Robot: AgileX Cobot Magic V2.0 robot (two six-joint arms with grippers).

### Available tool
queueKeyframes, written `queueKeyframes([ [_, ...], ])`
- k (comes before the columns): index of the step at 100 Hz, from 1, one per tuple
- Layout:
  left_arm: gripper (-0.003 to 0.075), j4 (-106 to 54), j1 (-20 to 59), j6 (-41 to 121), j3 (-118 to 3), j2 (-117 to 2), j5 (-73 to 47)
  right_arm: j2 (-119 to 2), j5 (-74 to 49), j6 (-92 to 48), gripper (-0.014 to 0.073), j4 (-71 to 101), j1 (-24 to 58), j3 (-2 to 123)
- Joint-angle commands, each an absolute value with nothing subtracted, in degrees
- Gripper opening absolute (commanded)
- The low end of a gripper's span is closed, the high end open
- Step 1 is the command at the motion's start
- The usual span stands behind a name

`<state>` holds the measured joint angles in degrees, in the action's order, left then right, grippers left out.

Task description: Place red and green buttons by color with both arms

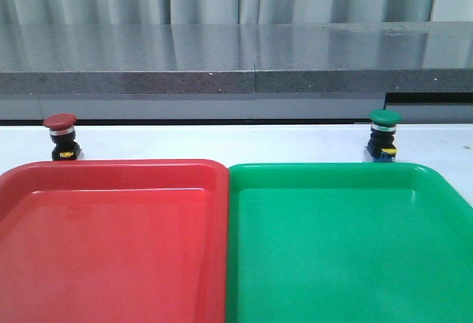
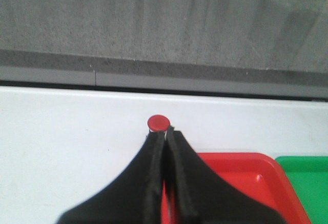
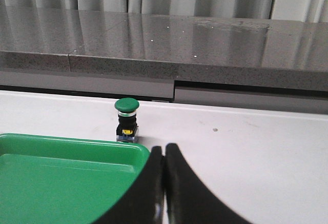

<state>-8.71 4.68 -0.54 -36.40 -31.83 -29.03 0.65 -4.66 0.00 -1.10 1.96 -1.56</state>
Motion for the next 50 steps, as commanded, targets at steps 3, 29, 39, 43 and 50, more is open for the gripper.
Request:
queueKeyframes([
  [3,-0.0020,-9.37,4.65,-0.70,-44.54,-39.28,-30.86,1.77,0.30,0.00,-0.0109,-1.42,1.76,-0.76],
  [29,-0.0019,-9.37,4.65,-0.70,-50.81,-49.69,-32.30,1.77,0.30,0.00,-0.0109,-1.42,1.76,-0.76],
  [39,-0.0019,-9.37,4.65,-0.70,-50.81,-51.54,-32.30,1.77,0.30,0.00,-0.0109,-1.42,1.76,-0.76],
  [43,-0.0018,-9.37,4.65,-0.70,-50.81,-52.17,-32.32,1.77,0.30,0.00,-0.0109,-1.42,1.76,-0.76],
  [50,-0.0010,-9.37,4.65,-0.70,-50.81,-52.82,-32.43,1.77,0.30,0.00,-0.0109,-1.42,1.76,-0.76],
])
